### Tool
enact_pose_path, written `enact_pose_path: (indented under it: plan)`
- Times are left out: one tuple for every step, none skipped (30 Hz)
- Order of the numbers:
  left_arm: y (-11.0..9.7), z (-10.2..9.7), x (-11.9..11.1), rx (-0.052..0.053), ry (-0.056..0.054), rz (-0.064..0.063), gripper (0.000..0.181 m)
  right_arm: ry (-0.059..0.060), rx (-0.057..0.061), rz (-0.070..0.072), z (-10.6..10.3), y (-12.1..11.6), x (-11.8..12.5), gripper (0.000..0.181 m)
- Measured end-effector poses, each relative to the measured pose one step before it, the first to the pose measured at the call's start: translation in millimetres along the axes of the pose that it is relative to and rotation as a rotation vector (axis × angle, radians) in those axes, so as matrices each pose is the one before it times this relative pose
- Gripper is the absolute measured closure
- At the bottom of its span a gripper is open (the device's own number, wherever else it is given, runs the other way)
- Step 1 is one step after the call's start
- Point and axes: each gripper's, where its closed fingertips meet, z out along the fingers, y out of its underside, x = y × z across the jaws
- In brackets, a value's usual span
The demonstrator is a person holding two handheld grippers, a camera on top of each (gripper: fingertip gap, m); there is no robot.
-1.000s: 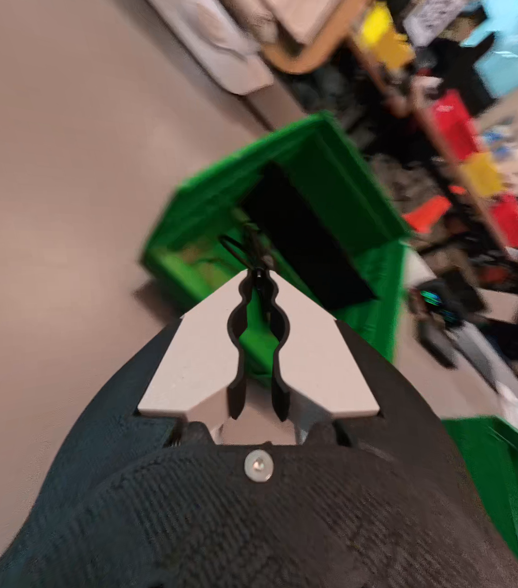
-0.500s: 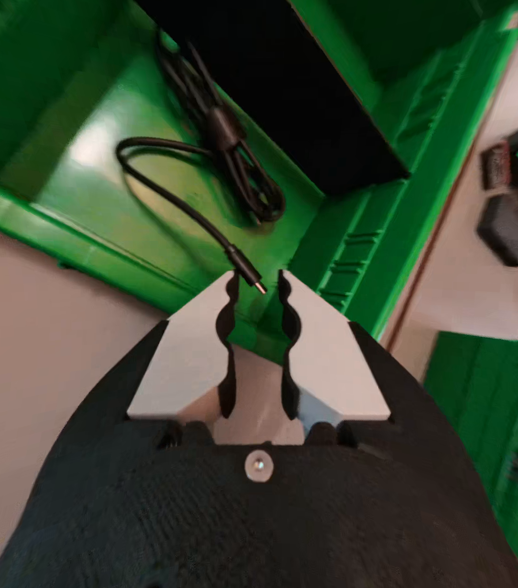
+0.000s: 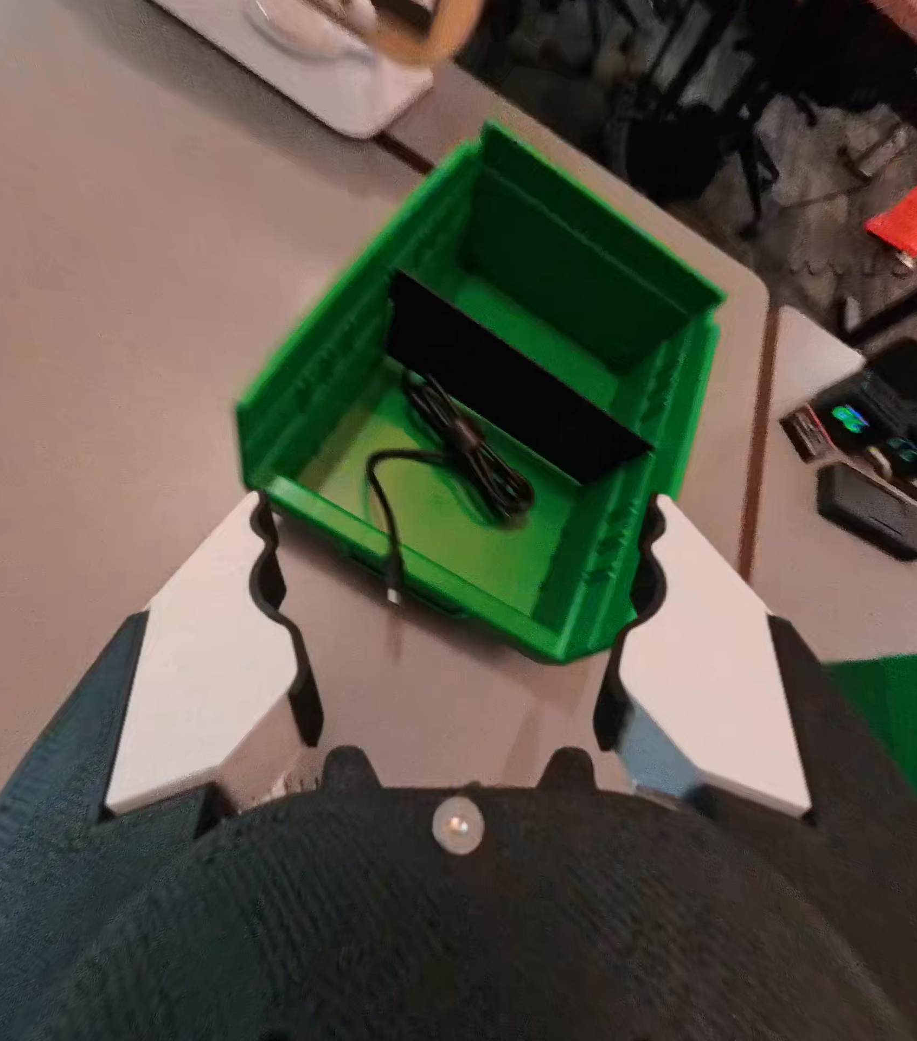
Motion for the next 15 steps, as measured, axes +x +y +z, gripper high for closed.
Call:
enact_pose_path:
  plan:
    - [0.23,0.23,0.63,-0.0018,0.0019,0.0031,0.159,-0.0848,0.0816,0.023,-3.67,-15.84,-22.24,0.058]
    - [0.25,0.23,0.65,-0.0013,0.0031,0.003,0.159,-0.0893,0.0812,0.0141,-0.44,-15.75,-27.6,0.062]
    - [0.22,0.28,0.82,-0.0016,0.0025,0.0035,0.159,-0.0662,0.0802,0.0167,3.9,-15.36,-27.67,0.067]
    - [0.2,0.19,1.03,-0.0014,0.0031,0.0039,0.159,-0.0527,0.0844,0.0249,8.22,-14.75,-27.87,0.067]
    - [0.56,0.19,1.63,-0.0038,0.0064,0.0035,0.159,-0.0596,0.082,0.0272,11.57,-11.68,-29.73,0.067]
    - [0.68,0.35,2.17,-0.0066,0.0088,0.004,0.159,-0.0622,0.067,0.0264,14.33,-6.8,-29.32,0.072]
    - [-0.44,-0.06,2.13,-0.0026,0.0059,0.0083,0.159,-0.057,0.043,0.0138,16.22,-1.56,-25.91,0.076]
    - [-1.73,-0.52,1.82,0.0023,0.0028,0.0137,0.159,-0.038,0.0233,0.0057,17.04,1.9,-19.97,0.079]
    - [-2.47,-0.8,2.11,0.0032,0.0043,0.0166,0.159,-0.0176,0.0137,-0.0005,16.69,3.15,-13.96,0.082]
    - [-2.94,-0.85,1.91,0.0033,0.0042,0.0185,0.159,-0.019,0.0054,-0.0167,15.74,4.04,-11.21,0.085]
    - [-2.76,-0.95,1.38,0.0023,0.0018,0.0186,0.159,-0.0057,0.0052,-0.0247,13.53,2.69,-7.27,0.089]
    - [-2.61,-1.01,0.46,0.0036,-0.0017,0.0162,0.159,0.0097,0.0147,-0.0231,10.38,-0.15,-3.92,0.094]
    - [-2.47,-0.98,-0.02,0.0065,-0.0028,0.0125,0.159,-0.0175,0.0128,-0.0297,8.34,-0.71,-7.06,0.104]
    - [-1.63,-0.73,0.22,0.0063,0.001,0.0088,0.159,-0.0344,0.0024,-0.0258,7.65,0.64,-8.35,0.111]
    - [-0.78,-0.35,0.49,0.0046,0.0043,0.0044,0.159,-0.0106,-0.009,-0.0081,7.28,1.92,-3.4,0.112]
